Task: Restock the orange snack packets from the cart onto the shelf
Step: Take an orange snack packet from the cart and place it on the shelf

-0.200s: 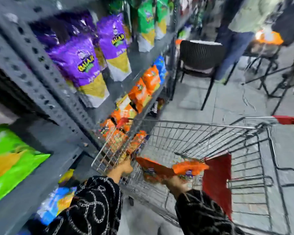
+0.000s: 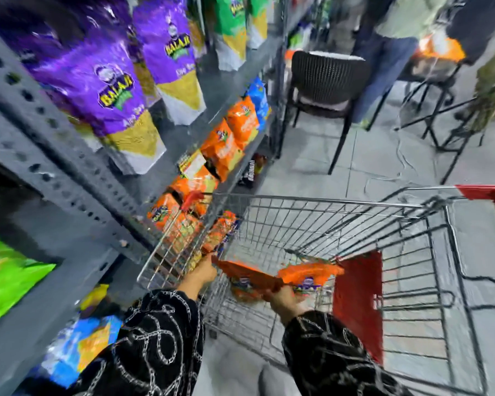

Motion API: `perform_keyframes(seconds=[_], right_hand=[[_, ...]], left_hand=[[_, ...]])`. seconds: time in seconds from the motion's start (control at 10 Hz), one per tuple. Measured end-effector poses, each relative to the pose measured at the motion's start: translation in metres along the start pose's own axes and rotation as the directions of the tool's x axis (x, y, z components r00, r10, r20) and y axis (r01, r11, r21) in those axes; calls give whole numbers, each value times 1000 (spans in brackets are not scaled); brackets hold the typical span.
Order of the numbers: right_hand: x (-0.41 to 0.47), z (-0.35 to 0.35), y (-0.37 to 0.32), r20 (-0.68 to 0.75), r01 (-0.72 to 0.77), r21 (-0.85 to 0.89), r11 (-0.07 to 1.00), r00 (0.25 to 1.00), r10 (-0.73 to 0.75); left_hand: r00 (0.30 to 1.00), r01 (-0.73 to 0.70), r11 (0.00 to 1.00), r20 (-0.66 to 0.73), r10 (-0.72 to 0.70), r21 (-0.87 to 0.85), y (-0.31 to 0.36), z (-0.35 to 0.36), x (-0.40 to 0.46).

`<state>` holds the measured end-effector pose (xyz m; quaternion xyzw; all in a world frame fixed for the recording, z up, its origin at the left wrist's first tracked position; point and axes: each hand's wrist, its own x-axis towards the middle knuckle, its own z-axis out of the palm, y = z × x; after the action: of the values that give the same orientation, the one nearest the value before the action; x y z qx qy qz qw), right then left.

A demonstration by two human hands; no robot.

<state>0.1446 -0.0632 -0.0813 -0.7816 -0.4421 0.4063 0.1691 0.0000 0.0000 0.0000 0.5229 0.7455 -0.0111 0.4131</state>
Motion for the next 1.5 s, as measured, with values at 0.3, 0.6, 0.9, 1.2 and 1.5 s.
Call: perform_keyframes(seconds=[0.3,0.6,0.9,1.2,1.5], right_hand=[[-15,-70,6,-83,11,71,997,997,-5],[-65,-98,-53,-308,318,240,917,921,-238],[-156,-195,-223,-626,694,173,698,625,-466],[-323,-255,-430,-770,935,182,304,328,-548],[-494,-173,-569,-704,930,368,-6,274,-655]], left_hand=[[991,-43,982,-133,19,-182,-11,-9,2],[906,-287,875,-406,115,-391,3,-53,-70],[487,-655,715,-860,153,-244,60,-165,-211],[-150,-792,604,-988,-42,95,61,-343,-418],[-624,-507,806,-775,-100,304,-66,-468,-559]])
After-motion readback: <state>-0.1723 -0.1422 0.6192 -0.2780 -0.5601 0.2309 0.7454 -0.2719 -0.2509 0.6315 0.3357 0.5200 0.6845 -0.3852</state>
